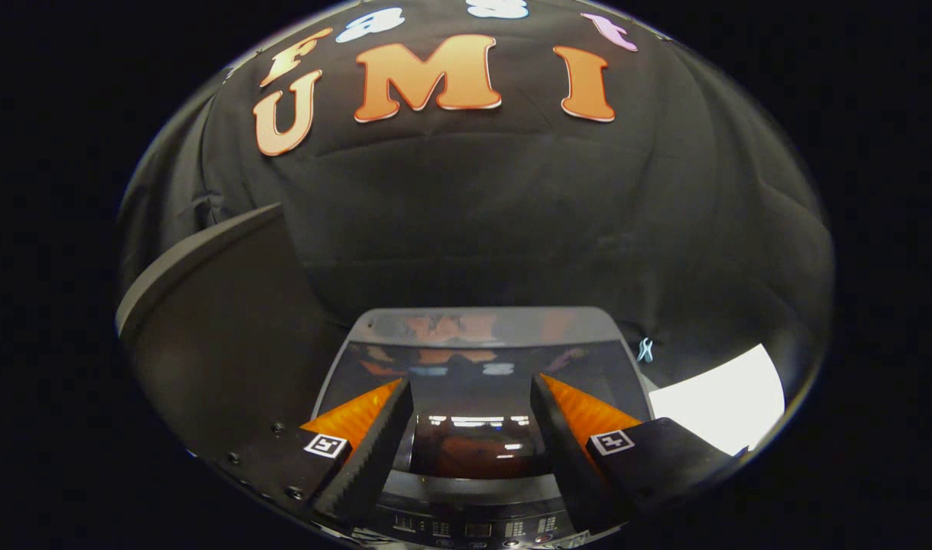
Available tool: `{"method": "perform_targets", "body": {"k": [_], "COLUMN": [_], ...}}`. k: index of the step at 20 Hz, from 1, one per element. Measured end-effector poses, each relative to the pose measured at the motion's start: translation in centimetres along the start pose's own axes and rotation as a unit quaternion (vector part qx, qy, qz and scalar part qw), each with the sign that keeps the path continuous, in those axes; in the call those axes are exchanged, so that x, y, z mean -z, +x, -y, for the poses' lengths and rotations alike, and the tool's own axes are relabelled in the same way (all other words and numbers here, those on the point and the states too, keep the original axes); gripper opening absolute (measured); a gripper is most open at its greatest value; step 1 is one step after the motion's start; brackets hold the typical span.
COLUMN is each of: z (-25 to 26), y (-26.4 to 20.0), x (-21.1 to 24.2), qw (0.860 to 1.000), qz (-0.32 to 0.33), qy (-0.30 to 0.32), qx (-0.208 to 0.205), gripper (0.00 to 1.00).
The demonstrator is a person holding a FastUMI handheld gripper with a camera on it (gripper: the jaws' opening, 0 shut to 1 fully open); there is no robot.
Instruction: Put the clothes into the washing machine and then close the washing machine lid.
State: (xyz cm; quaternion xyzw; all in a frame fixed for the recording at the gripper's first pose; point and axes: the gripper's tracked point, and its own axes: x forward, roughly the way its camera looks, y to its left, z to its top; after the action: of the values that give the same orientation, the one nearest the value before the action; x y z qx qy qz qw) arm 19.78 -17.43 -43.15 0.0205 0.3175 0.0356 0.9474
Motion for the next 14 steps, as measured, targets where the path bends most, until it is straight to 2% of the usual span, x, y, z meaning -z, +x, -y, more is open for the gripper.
{"method": "perform_targets", "body": {"k": [7, 9, 14], "z": [-0.2, -0.4, -0.3], "y": [0.5, 0.0, -4.0], "x": [5.2, 4.5, -1.1], "qw": [0.998, 0.999, 1.0], "qz": [-0.053, -0.047, 0.006], "qy": [0.012, 0.018, 0.015], "qx": [0.002, -0.001, 0.001], "gripper": [1.0, 1.0, 1.0]}}
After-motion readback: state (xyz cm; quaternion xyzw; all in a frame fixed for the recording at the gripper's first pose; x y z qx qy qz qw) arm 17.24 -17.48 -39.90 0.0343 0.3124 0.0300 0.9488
